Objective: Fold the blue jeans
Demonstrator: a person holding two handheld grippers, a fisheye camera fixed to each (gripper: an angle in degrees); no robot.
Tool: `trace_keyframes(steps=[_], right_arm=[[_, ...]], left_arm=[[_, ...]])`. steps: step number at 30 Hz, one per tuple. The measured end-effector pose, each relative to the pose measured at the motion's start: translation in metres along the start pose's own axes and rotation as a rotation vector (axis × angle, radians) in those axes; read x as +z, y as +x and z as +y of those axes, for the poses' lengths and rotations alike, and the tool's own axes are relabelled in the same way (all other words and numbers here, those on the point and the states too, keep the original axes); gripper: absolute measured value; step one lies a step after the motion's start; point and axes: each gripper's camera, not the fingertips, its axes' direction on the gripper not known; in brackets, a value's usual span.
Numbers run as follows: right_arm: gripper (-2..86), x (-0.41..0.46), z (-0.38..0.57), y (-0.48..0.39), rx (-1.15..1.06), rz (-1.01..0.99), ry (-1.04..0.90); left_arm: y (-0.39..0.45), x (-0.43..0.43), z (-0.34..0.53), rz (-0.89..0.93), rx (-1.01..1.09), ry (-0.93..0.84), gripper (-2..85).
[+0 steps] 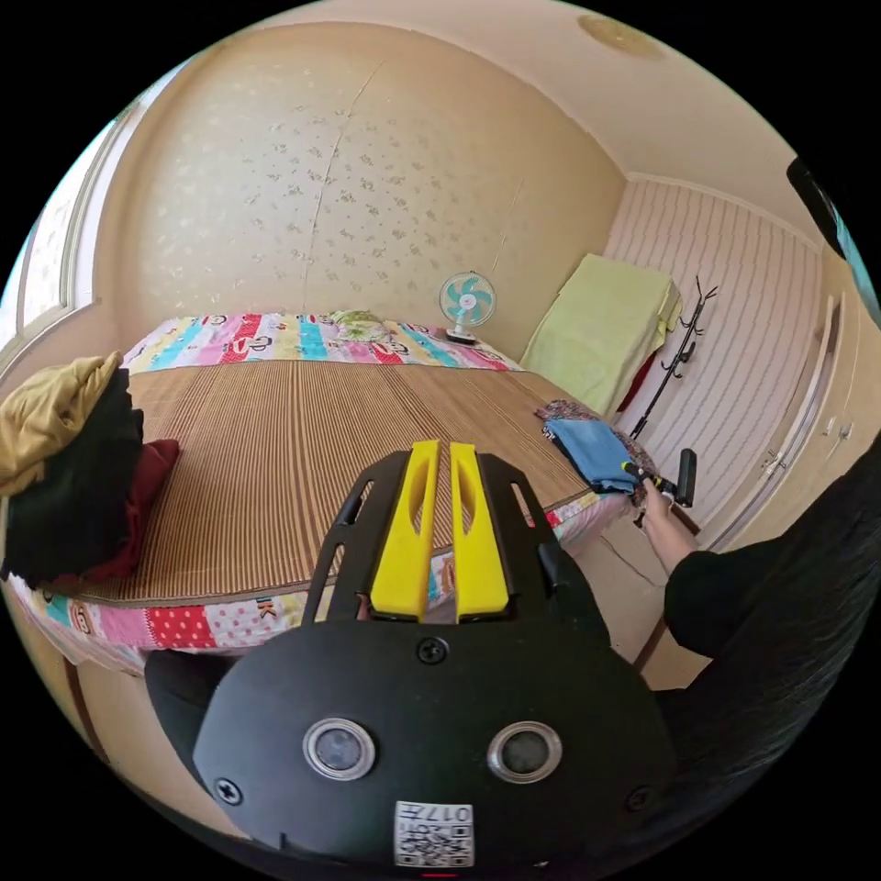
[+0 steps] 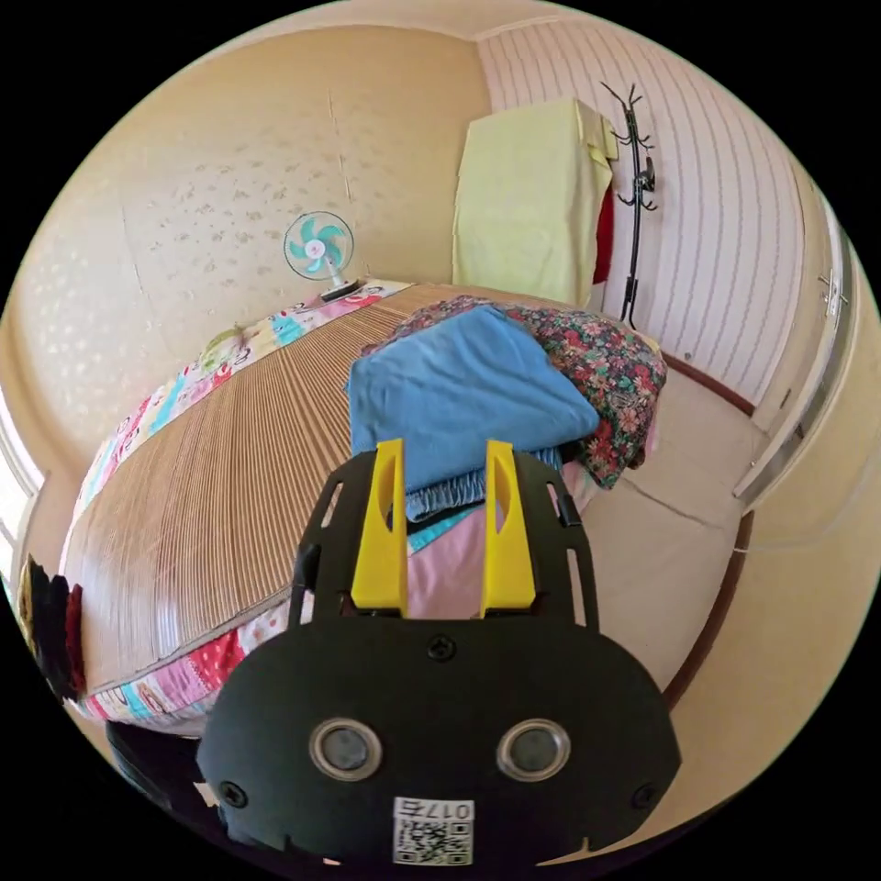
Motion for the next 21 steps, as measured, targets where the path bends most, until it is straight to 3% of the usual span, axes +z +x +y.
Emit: trace_keyframes(steps=[3, 6, 10, 13, 17, 19, 21], right_arm=[[5.1, 0.071, -0.034, 0.007, 0.181, -0.056, -0.192], [2.2, 0.081, -0.067, -0.024, 0.227, -0.12, -0.145], [1.1, 0.022, -0.114, -0.183, -0.231, -0.426, -0.015], [0.9, -0.032, -0.083, -0.302, -0.612, -0.68, 0.003], [1.0, -0.072, 0.038, -0.42, -0.997, -1.172, -0.268], [1.0, -0.08, 0.11, -0.449, -1.111, -1.311, -0.379], [0.9, -0.079, 0.175, -0.464, -1.182, -1.319, -0.512]], left_arm=[[-0.003, -0.007, 0.003, -0.018, -0.022, -0.001, 0.3], [-0.012, -0.014, 0.006, 0.026, -0.07, -0.001, 0.1], [-0.018, -0.021, 0.008, 0.078, -0.067, 0.013, -0.5], [-0.023, -0.024, 0.008, 0.1, -0.072, 0.031, -0.8], [-0.04, -0.029, 0.005, 0.137, -0.134, 0.035, -1.0], [-0.051, -0.033, 0.005, 0.161, -0.166, 0.044, -1.0], [-0.07, -0.04, 0.005, 0.201, -0.221, 0.048, -1.0]])
